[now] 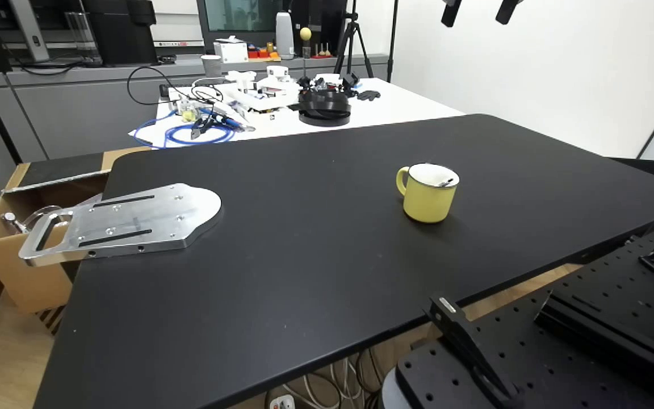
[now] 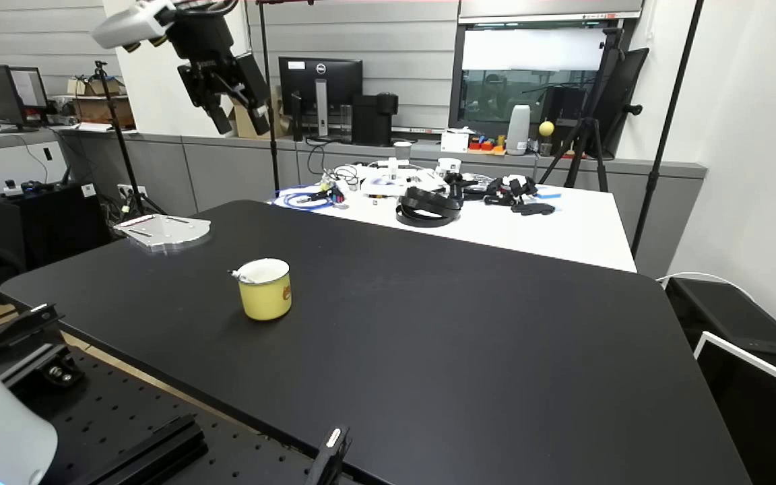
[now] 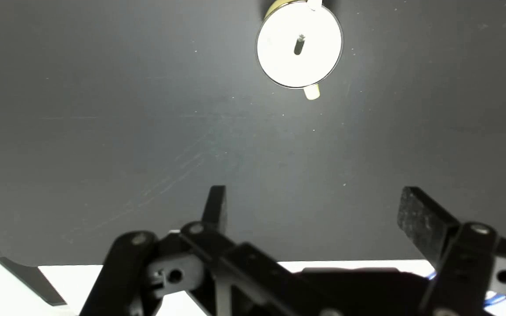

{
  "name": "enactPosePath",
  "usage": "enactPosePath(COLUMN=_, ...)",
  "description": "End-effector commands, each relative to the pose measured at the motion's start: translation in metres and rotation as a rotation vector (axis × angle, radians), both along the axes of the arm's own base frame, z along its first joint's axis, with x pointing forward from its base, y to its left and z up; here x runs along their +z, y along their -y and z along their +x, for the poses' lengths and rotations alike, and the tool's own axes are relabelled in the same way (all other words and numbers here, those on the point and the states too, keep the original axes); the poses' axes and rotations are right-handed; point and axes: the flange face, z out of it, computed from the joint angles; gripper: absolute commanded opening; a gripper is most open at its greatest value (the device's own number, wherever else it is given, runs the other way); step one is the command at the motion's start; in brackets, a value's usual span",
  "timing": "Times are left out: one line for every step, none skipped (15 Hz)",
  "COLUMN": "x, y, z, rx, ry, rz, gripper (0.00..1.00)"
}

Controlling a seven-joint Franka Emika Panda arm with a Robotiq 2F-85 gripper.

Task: Remove the pen out of the cup and put it on the table

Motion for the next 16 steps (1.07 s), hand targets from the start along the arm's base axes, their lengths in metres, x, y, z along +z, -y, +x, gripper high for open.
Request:
enactPosePath(x=-0.019, y=-0.019, z=0.006, rx=0.003, ry=-0.004, rz=0.035, gripper=1.00)
enactPosePath(x=-0.026, y=-0.022, z=0.006, rx=0.008, ry=-0.021, rz=0.035, gripper=1.00)
enactPosePath(x=-0.031, y=-0.024, z=0.007, rx=0.015, ry=-0.031, rz=0.037, gripper=1.00)
enactPosePath(x=-0.037, y=-0.025, z=0.008, rx=0.020, ry=-0.038, rz=0.037, gripper=1.00)
enactPosePath(x=-0.043, y=-0.027, z=0.008, rx=0.024, ry=-0.048, rz=0.038, gripper=1.00)
enactPosePath(x=-0.049, y=-0.027, z=0.009, rx=0.027, ry=-0.056, rz=0.040, gripper=1.00)
enactPosePath(x=-0.055, y=-0.027, z=0.010, rx=0.029, ry=-0.065, rz=0.038, gripper=1.00)
enactPosePath(x=-0.060, y=-0.027, z=0.011, rx=0.030, ry=-0.073, rz=0.040, gripper=1.00)
enactPosePath(x=-0.066, y=-0.027, z=0.011, rx=0.031, ry=-0.083, rz=0.040, gripper=1.00)
enactPosePath(x=-0.072, y=-0.028, z=0.012, rx=0.035, ry=-0.093, rz=0.039, gripper=1.00)
enactPosePath(x=-0.080, y=-0.028, z=0.009, rx=0.067, ry=-0.141, rz=0.056, gripper=1.00)
enactPosePath(x=-0.069, y=-0.024, z=0.010, rx=0.061, ry=-0.108, rz=0.037, gripper=1.00)
enactPosePath(x=-0.074, y=-0.025, z=0.010, rx=0.064, ry=-0.120, rz=0.039, gripper=1.00)
enactPosePath(x=-0.074, y=-0.025, z=0.010, rx=0.064, ry=-0.122, rz=0.039, gripper=1.00)
enactPosePath(x=-0.074, y=-0.025, z=0.010, rx=0.064, ry=-0.121, rz=0.039, gripper=1.00)
enactPosePath(x=-0.073, y=-0.025, z=0.010, rx=0.064, ry=-0.120, rz=0.039, gripper=1.00)
